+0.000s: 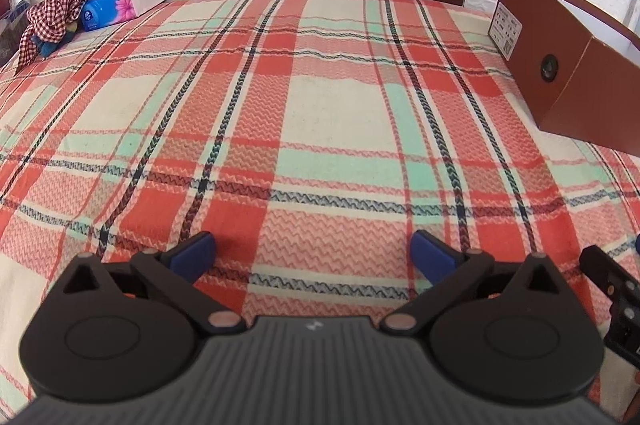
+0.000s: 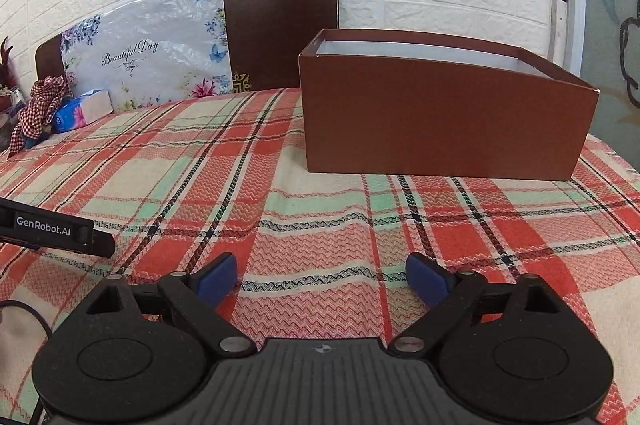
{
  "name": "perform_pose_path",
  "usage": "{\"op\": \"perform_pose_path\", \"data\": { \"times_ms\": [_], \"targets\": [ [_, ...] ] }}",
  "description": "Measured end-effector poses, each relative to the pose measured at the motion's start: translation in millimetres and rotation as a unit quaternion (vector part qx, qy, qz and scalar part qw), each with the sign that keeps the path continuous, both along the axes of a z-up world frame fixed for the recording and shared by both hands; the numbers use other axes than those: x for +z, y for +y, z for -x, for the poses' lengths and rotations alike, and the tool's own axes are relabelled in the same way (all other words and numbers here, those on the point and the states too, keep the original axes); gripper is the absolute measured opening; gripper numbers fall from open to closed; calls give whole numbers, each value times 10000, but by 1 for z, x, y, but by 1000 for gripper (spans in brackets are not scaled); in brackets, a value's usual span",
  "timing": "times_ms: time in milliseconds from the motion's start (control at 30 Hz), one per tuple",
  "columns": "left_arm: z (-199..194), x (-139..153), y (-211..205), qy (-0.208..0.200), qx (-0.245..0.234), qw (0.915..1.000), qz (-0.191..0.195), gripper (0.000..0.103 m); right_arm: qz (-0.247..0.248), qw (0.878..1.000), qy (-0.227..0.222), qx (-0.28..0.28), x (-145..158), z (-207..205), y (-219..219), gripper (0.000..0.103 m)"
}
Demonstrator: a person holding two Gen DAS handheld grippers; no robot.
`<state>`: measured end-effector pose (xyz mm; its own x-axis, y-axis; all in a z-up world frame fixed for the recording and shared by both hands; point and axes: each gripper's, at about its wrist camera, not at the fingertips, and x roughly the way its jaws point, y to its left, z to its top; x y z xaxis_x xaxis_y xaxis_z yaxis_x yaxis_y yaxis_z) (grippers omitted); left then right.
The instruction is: Organize objects
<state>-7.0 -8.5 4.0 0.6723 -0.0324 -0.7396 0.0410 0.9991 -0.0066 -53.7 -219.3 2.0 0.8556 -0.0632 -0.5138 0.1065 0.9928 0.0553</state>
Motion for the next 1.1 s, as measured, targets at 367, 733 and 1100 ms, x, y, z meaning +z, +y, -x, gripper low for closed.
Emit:
{"op": "perform_pose_path", "data": {
  "times_ms": [367, 733, 1100],
  "targets": [
    [-5, -1, 2, 6, -32, 10000, 6, 103, 197, 9985, 442, 250, -3, -15, 7, 103],
    [22, 21, 9, -224, 138, 9994, -231, 103, -263, 9950, 955, 114, 14, -28, 10, 102],
    [50, 67, 14, -1293, 153, 9902, -496, 103, -801, 9968, -44, -49, 49, -8, 22, 102]
  ]
}}
